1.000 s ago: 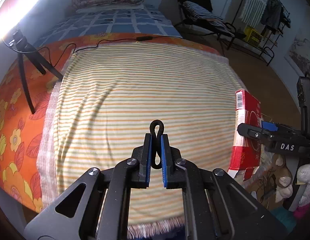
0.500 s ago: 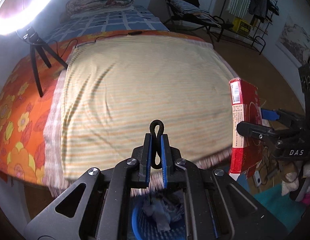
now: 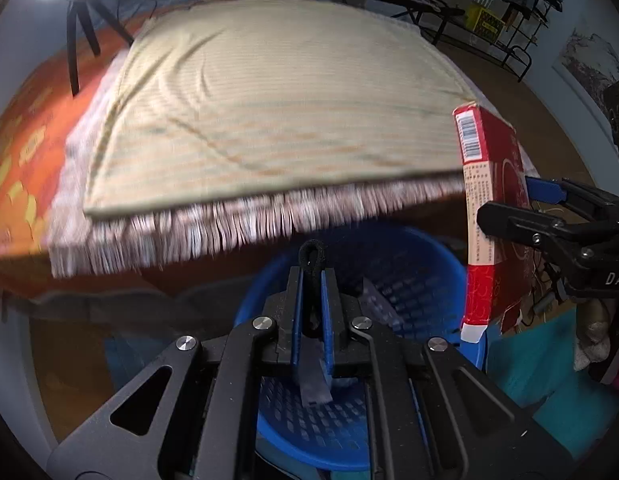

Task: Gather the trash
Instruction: 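Carry the rubber band and red box over the blue basket and open both tools to drop them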

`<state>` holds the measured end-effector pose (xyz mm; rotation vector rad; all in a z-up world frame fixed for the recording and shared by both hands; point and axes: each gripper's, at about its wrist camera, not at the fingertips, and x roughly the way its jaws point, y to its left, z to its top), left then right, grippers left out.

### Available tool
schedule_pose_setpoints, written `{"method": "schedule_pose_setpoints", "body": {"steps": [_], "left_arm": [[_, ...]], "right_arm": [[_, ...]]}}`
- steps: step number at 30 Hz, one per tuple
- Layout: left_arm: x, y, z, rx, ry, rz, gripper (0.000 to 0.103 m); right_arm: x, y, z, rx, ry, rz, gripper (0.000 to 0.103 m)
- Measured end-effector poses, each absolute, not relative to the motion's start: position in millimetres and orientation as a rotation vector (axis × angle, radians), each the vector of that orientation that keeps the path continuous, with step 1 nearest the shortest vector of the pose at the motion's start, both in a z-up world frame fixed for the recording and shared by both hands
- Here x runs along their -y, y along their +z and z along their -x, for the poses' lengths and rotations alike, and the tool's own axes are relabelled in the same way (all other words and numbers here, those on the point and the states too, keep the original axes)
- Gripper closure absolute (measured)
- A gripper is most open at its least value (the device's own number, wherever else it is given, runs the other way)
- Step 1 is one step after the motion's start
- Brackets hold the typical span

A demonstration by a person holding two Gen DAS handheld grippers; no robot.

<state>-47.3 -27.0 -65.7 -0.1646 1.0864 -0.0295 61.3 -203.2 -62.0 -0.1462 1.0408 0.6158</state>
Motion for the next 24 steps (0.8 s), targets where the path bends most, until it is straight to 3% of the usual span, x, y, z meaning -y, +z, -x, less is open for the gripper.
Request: {"method": "schedule_pose_setpoints", "body": {"steps": [24], "left_arm": [[35, -87, 67, -1.072, -0.007, 0.177, 0.096]], "right_arm": [[204, -88, -14, -0.992, 0.598, 0.238, 0.014]]}}
